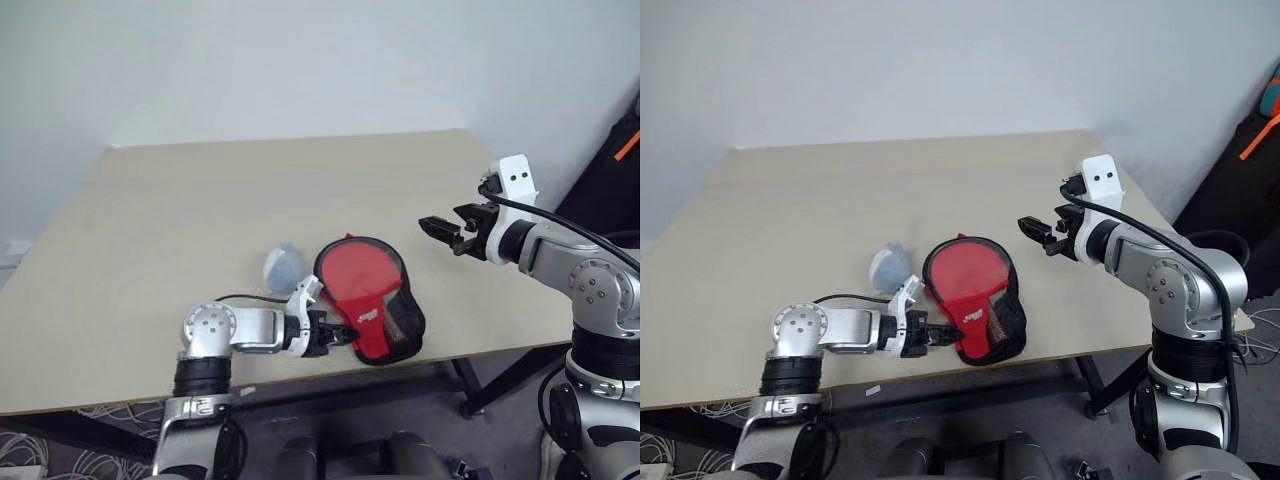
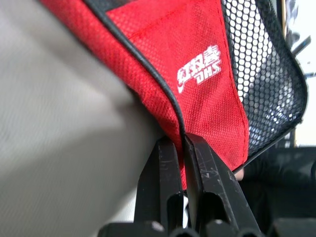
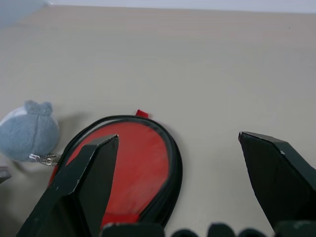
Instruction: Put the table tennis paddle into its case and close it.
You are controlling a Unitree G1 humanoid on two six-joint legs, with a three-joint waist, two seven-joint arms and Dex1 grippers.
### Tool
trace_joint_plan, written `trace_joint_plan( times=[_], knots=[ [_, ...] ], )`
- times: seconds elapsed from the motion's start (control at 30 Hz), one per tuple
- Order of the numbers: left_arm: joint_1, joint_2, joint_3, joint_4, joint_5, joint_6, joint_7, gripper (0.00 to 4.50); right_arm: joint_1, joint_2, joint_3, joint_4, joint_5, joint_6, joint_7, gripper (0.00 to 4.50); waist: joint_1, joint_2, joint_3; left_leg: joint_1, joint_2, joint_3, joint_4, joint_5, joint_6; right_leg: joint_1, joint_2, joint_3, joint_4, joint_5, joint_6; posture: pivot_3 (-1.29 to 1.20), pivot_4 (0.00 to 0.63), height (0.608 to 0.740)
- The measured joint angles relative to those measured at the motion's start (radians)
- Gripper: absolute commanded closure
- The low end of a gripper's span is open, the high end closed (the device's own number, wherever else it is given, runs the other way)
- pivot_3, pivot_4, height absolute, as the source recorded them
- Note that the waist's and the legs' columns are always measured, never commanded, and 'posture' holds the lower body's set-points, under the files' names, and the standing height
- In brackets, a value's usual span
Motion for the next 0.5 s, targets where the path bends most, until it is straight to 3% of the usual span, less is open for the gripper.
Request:
trace_joint_plan(
  times=[0.03, 0.2, 0.5],
  knots=[
    [0.020, 0.065, -0.036, -0.026, -0.057, 0.004, -0.012, 4.45, 0.000, -0.001, 0.000, 0.000, -0.001, 0.000, 0.000, 0.27, -0.001, 0.000, 0.000, 0.000, 0.000, 0.001, -0.003, 0.000, 0.000, -0.001, 0.000, 0.001, -0.001, 0.001, 0.002, 0.00, 0.000, 0.740],
    [0.059, 0.196, -0.109, -0.069, -0.194, 0.007, -0.012, 4.45, 0.000, 0.000, 0.009, 0.000, -0.001, -0.001, 0.003, 0.27, 0.001, 0.000, 0.000, -0.002, -0.001, 0.001, -0.005, 0.000, -0.001, -0.001, -0.001, 0.001, -0.006, 0.002, 0.001, 0.00, 0.000, 0.740],
    [0.118, 0.264, -0.189, -0.142, -0.379, -0.007, 0.079, 4.45, 0.000, 0.001, 0.023, 0.002, -0.001, -0.003, 0.006, 0.27, 0.006, 0.000, 0.000, -0.001, -0.001, 0.001, -0.004, 0.000, -0.001, -0.001, -0.001, 0.001, -0.005, 0.000, 0.000, 0.00, 0.000, 0.740]
  ],
)
